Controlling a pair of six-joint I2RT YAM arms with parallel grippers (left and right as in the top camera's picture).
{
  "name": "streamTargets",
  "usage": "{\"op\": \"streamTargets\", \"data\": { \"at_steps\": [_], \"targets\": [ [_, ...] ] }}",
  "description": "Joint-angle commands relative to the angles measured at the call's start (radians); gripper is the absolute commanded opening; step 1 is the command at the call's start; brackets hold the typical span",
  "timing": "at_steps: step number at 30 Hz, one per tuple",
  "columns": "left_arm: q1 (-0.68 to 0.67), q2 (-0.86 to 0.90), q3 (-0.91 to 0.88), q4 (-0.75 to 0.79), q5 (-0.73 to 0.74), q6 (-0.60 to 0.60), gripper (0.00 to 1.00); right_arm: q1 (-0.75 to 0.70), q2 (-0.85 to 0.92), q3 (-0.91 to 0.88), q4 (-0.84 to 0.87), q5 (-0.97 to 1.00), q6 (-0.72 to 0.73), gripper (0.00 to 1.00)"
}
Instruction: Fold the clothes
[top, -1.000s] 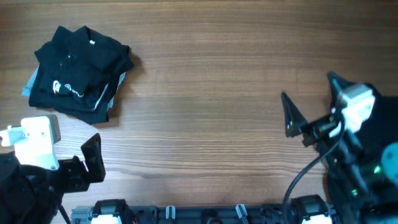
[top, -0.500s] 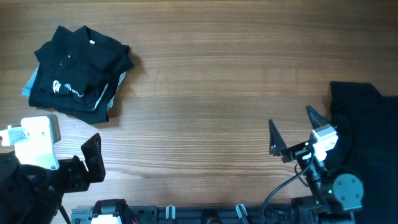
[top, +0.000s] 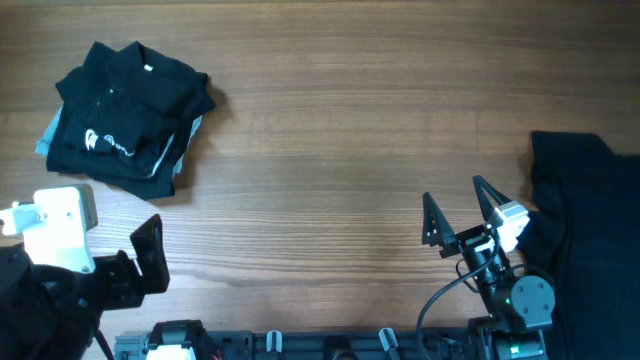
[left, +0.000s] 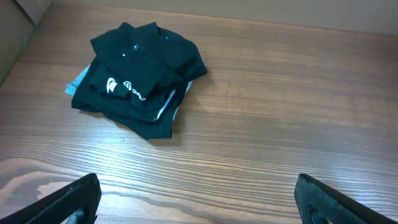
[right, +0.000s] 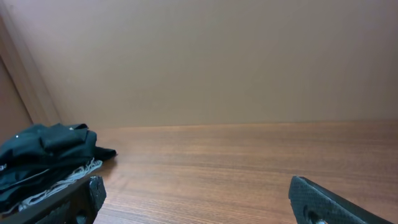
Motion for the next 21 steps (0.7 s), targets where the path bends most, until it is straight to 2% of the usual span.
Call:
{"op": "streamTargets", "data": {
  "at_steps": [1, 5, 21],
  "targets": [
    [-0.006, -0.001, 0.001, 0.001, -0.01, -0.01, 1.0, -0.005, -0.014, -0.001, -0.01, 0.021, 0.022, 1.0],
    [-0.006, -0.001, 0.001, 0.001, -0.01, -0.01, 1.0, -0.005, -0.014, -0.001, -0.097, 0.021, 0.021, 1.0],
    [-0.006, 0.0, 0.001, -0.001, -0.01, -0.01, 1.0, -0.005, -0.002, -0.001, -0.093, 0.021, 0.021, 1.0]
  ]
}}
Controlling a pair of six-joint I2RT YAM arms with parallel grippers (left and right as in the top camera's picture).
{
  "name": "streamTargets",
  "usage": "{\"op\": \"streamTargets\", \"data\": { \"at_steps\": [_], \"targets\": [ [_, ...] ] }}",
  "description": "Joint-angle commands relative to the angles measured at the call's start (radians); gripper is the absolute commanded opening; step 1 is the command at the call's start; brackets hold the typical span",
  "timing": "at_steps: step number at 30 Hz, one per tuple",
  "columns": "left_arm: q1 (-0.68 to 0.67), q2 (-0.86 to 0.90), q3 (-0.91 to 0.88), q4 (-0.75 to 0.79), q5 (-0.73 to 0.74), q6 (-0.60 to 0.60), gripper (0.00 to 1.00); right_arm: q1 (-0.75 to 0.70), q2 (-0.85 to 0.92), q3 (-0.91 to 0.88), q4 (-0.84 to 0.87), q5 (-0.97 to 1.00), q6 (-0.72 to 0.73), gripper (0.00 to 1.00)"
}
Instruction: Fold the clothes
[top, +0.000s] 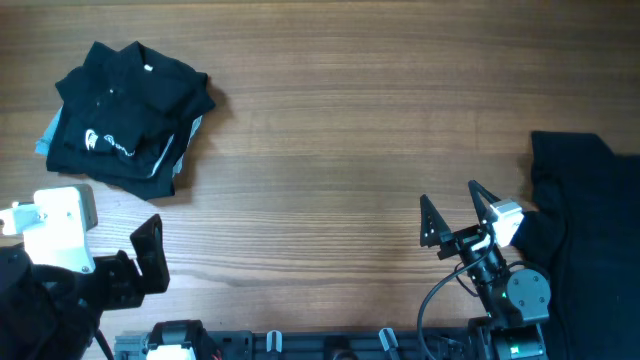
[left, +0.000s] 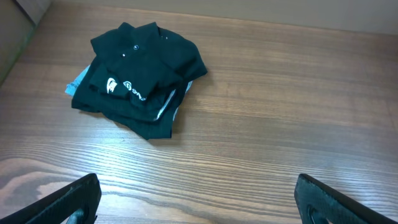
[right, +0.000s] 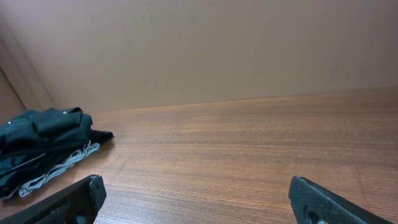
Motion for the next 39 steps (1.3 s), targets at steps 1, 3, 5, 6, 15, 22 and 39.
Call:
{"op": "streamTargets", "data": {
  "at_steps": [1, 3, 5, 6, 15, 22, 39],
  "targets": [
    [-0.006, -0.001, 0.001, -0.016, -0.018, -0.009, 1.0, -0.005, -0.002, -0.001, 0.002, 0.017, 0.008, 1.0],
    [-0.006, -0.002, 0.001, -0.04, -0.027, 0.023, 1.0, -0.005, -0.002, -0.001, 0.002, 0.017, 0.008, 1.0],
    [-0.007, -0.006, -0.006, 0.013, -0.013, 0.023, 1.0, -0.005, -0.002, -0.001, 0.002, 0.017, 0.008, 1.0],
    [-0.006, -0.015, -0.017, 0.064, -0.001, 0.023, 1.0, -0.005, -0.002, -0.001, 0.002, 0.017, 0.008, 1.0],
    [-0.006, -0.26, -0.523, 0.721, 0.083, 0.016, 1.0, -0.005, -0.001, -0.001, 0.002, 0.017, 0.008, 1.0],
    [0.021, -0.549, -1.014, 1.027, 0.13, -0.127, 1.0, -0.005, -0.002, -0.001, 0.002, 0.017, 0.008, 1.0],
    [0.004, -0.818, -1.622, 1.487, 0.145, -0.167, 1.0, -0.005, -0.002, -0.001, 0.002, 0.017, 0.008, 1.0]
  ]
}}
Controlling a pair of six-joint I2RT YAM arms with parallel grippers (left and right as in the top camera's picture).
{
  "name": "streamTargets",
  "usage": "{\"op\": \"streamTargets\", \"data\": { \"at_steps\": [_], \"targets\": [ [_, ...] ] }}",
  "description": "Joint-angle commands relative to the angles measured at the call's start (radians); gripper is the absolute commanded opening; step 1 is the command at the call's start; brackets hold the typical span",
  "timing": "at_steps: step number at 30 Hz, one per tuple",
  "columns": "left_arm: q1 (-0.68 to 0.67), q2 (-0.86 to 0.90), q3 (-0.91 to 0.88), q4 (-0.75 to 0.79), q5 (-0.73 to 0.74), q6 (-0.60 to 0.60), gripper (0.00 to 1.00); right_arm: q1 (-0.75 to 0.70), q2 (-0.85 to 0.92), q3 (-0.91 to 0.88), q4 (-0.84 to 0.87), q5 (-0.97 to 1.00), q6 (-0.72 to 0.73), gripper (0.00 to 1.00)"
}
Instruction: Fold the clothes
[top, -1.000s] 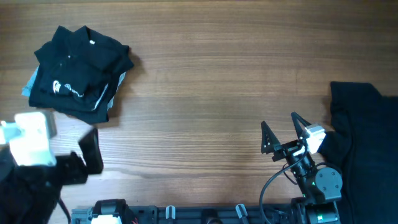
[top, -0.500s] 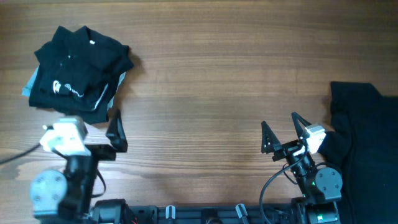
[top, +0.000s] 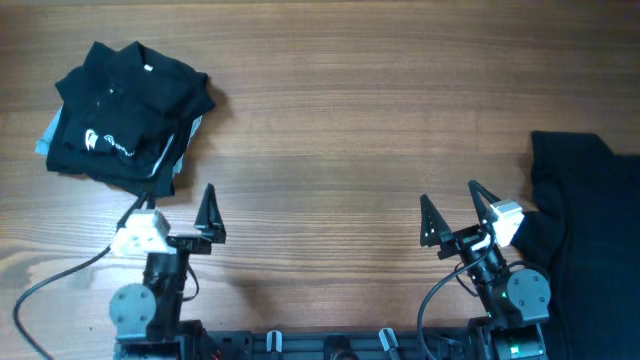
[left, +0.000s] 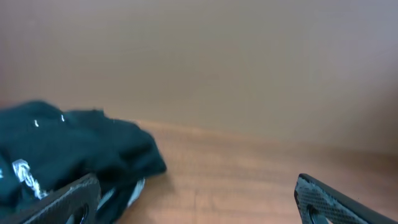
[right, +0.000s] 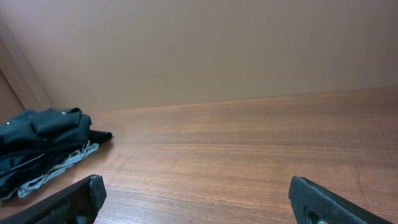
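Observation:
A folded pile of black clothes (top: 128, 108), with a light blue piece under it, lies at the table's far left. It also shows as the pile (left: 62, 152) in the blurred left wrist view and as the pile (right: 43, 134) in the right wrist view. An unfolded black garment (top: 590, 230) lies at the right edge. My left gripper (top: 172, 208) is open and empty near the front edge, just in front of the pile. My right gripper (top: 455, 207) is open and empty at the front right, left of the black garment.
Bare wooden table (top: 340, 130) stretches between the pile and the black garment. Both arm bases sit at the front edge on a black rail (top: 330, 345). A plain beige wall (right: 205, 50) rises behind the table.
My left arm has moved from the front left corner, where its camera looked down on the pile, to the front edge right of that, its camera now level with the table. The right arm has not moved.
At first my left gripper stood open at the front left corner, and my right gripper stood open at the front right. Then the right one had shifted slightly toward the front. Now the left arm stands at the front edge, both grippers open and empty.

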Motion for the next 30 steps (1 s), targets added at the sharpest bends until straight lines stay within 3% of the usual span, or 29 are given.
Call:
{"op": "streamTargets", "data": {
  "at_steps": [1, 30],
  "targets": [
    [-0.013, -0.011, -0.099, 0.035, 0.014, -0.01, 1.0, -0.005, -0.003, -0.001, 0.002, 0.014, 0.008, 1.0],
    [-0.031, -0.009, -0.133, 0.017, 0.013, -0.01, 1.0, -0.005, -0.003, -0.001, 0.002, 0.014, 0.008, 1.0]
  ]
}}
